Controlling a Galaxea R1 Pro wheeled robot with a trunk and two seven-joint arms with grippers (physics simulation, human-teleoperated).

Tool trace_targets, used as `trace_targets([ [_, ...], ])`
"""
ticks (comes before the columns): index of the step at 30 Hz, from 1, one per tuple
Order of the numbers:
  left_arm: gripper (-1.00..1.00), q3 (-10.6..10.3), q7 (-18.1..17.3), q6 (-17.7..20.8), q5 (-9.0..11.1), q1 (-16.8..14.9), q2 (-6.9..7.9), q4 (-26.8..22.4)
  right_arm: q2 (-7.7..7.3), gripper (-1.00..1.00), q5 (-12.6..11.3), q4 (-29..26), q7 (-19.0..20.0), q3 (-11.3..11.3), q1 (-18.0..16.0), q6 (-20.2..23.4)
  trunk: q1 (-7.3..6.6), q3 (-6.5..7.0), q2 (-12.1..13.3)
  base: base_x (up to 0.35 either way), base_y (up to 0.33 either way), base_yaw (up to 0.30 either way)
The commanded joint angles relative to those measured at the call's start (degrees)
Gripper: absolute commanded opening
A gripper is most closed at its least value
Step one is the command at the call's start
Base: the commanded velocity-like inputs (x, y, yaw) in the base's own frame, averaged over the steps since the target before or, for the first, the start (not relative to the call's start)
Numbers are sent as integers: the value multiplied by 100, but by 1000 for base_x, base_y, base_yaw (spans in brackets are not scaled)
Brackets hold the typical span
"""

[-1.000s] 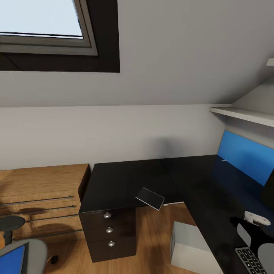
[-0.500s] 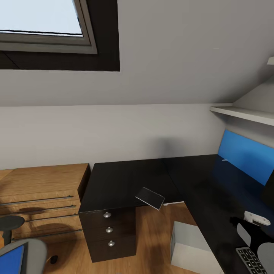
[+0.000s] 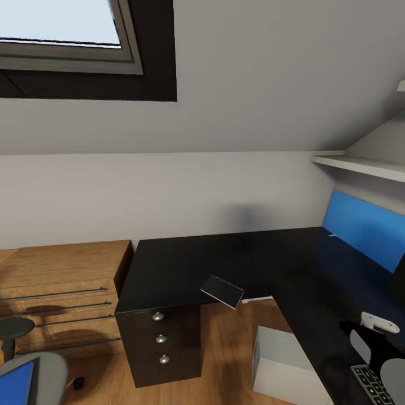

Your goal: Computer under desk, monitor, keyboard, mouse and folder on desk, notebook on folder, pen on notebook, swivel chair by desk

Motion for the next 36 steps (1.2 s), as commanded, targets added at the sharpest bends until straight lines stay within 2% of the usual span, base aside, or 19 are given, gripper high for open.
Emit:
trace_targets([
  [1, 100, -44, 32, -39, 60, -10, 4, -1, -2, -100, -54, -13, -46, 20, -1, 28, 24, -27, -48, 0, 0, 0],
  [3, 100, -44, 32, -39, 60, -12, 4, -1, -2, -100, -54, -13, -46, 20, -1, 28, 68, -63, -129, 0, 0, 0],
  [7, 100, -44, 32, -39, 60, -11, 4, -1, -2, -100, -54, -13, -54, 20, 2, 29, 68, -63, -129, 0, 0, 0],
  [8, 100, -46, 32, -39, 60, -13, 3, -2, -2, 100, -54, -13, -60, 18, 1, 23, 68, -63, -129, 0, 0, 0],
  [26, 100, -89, 33, -39, 51, -12, -4, -3, 11, 100, -56, -87, -45, 20, 7, -17, 68, -63, -129, 0, 0, 0],
  [31, 100, -88, 26, -40, 51, -13, -4, -1, 37, 100, -74, -483, -22, 20, 7, 1, 68, -63, -129, 0, 0, 0],
  [36, 100, -88, 24, -39, 48, -13, 0, -1, 280, 100, -67, -1082, -47, 20, 13, 172, 68, -63, -129, 0, 0, 0],
])
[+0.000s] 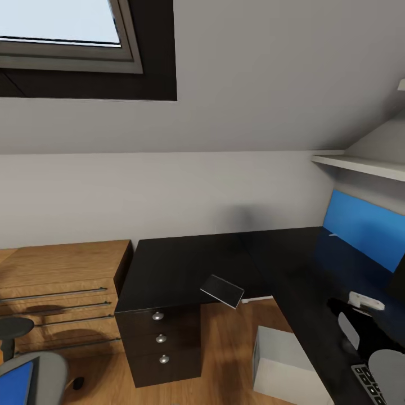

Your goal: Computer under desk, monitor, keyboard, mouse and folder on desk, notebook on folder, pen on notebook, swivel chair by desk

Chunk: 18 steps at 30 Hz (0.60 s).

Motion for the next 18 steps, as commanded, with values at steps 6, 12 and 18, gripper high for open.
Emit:
trace_targets([
  [6, 100, -44, 32, -38, 54, -10, 6, -2, 876, 100, -3, -965, -529, 6, 25, 609, 1, -8, -6, 0, 0, 10],
  [12, 100, -39, 32, -38, 54, -9, 7, -2, 1657, 100, 84, -1168, -1250, 56, 96, 555, 1, -8, -6, 0, 0, 193],
  [18, 100, -34, 35, -38, 54, -11, 8, -2, 2191, 100, 687, -1175, -1450, 268, 309, 251, 1, -8, -6, 0, 0, 267],
])
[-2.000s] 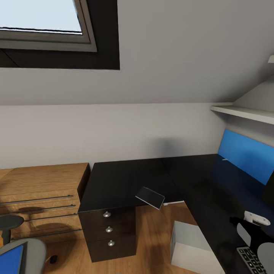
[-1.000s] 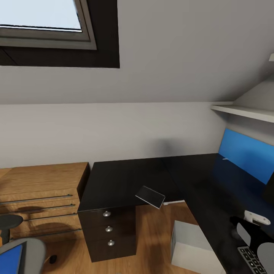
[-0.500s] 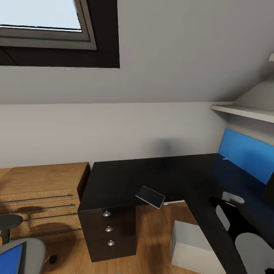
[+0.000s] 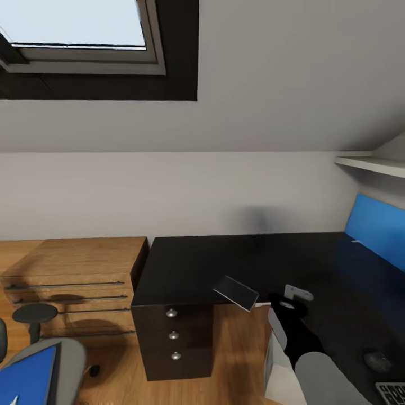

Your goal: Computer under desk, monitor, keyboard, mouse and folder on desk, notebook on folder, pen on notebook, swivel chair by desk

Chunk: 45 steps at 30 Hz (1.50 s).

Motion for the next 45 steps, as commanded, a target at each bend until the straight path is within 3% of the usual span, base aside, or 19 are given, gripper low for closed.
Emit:
trace_targets([
  [1, 100, -42, 32, -38, 63, -10, 4, 1, 70, 100, 74, -13, -34, 24, 40, -35, 1, -8, -6, 0, 0, 275],
  [2, 100, -32, 31, -36, 72, -9, 4, 6, 198, 100, 268, -11, -63, 77, 123, -162, 1, -8, -6, 0, 0, 276],
  [4, 100, -20, 30, -34, 79, -8, 7, 11, 315, 100, 438, -6, -89, 114, 208, -293, 1, -8, -6, 0, 0, 277],
  [6, 100, 0, 34, -10, 106, -11, 11, 39, 583, 100, 717, 42, -129, 181, 470, -578, 1, -8, -6, 0, 0, 278],
  [9, 100, 2, 31, 2, 116, -10, 11, 54, 588, 100, 791, 349, -125, 238, 759, -823, 1, -8, -6, 0, 0, 279],
  [12, 100, -27, 24, 11, 112, -9, -5, 156, 588, 100, 824, 1187, -134, 417, 945, -1796, 1, -8, -6, 0, 0, 279],
  [14, 100, -40, 23, 9, 102, -10, -11, 220, 588, 100, 829, 1495, -135, 498, 969, -2176, 1, -8, -6, 0, 0, 279],
  [16, 100, -58, 21, 12, 99, -14, -19, 328, 588, 100, 834, 2378, -121, 683, 1000, -3181, 1, -8, -6, 0, 0, 279],
  [18, 100, -61, 21, 13, 107, -14, -21, 362, 588, 100, 835, 2870, -78, 720, 1007, -3763, 1, -8, -6, 0, 0, 279],
  [20, 100, -63, 21, 14, 110, -14, -22, 377, 588, 100, 831, 3243, 34, 731, 1013, -4261, 1, -8, -6, 0, 0, 279],
  [24, 100, -64, 21, 14, 117, -10, -25, 384, 588, 100, 817, 3589, 310, 737, 1018, -4825, 1, -8, -6, 0, 0, 279],
  [28, 100, -71, 21, -1, 102, -12, -44, 384, 588, 100, 805, 3721, 449, 741, 1020, -5069, 1, -8, -6, 0, 0, 279],
  [45, 100, -73, 21, -15, 99, -15, -49, 378, 588, 100, 829, 3744, 663, 743, 1029, -5122, 1, -8, -6, 0, 0, 54],
])
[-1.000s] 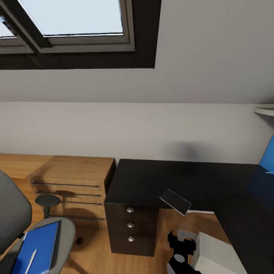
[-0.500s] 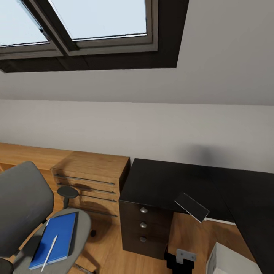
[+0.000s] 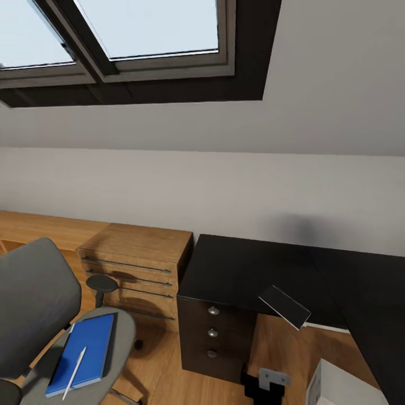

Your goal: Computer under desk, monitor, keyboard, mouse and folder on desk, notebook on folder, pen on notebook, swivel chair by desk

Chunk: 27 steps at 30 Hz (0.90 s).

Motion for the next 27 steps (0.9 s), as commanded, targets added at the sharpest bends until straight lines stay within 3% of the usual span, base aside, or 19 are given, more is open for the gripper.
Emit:
trace_targets([
  [1, 100, -47, 34, -36, 61, -8, 4, -2, 2, 100, 39, 5, -12, -18, -5, -9, 1, -8, -6, 0, 0, 0],
  [9, 100, -47, 34, -27, 65, -5, 4, 1, 2, 100, 20, 5, 81, -18, -5, -11, 1, -8, -6, -135, 31, 22],
  [27, 100, -56, 34, -39, 41, -10, 4, -2, 2, 100, 38, 13, 47, -11, -5, -341, 1, -8, -6, -4, 1, 271],
])
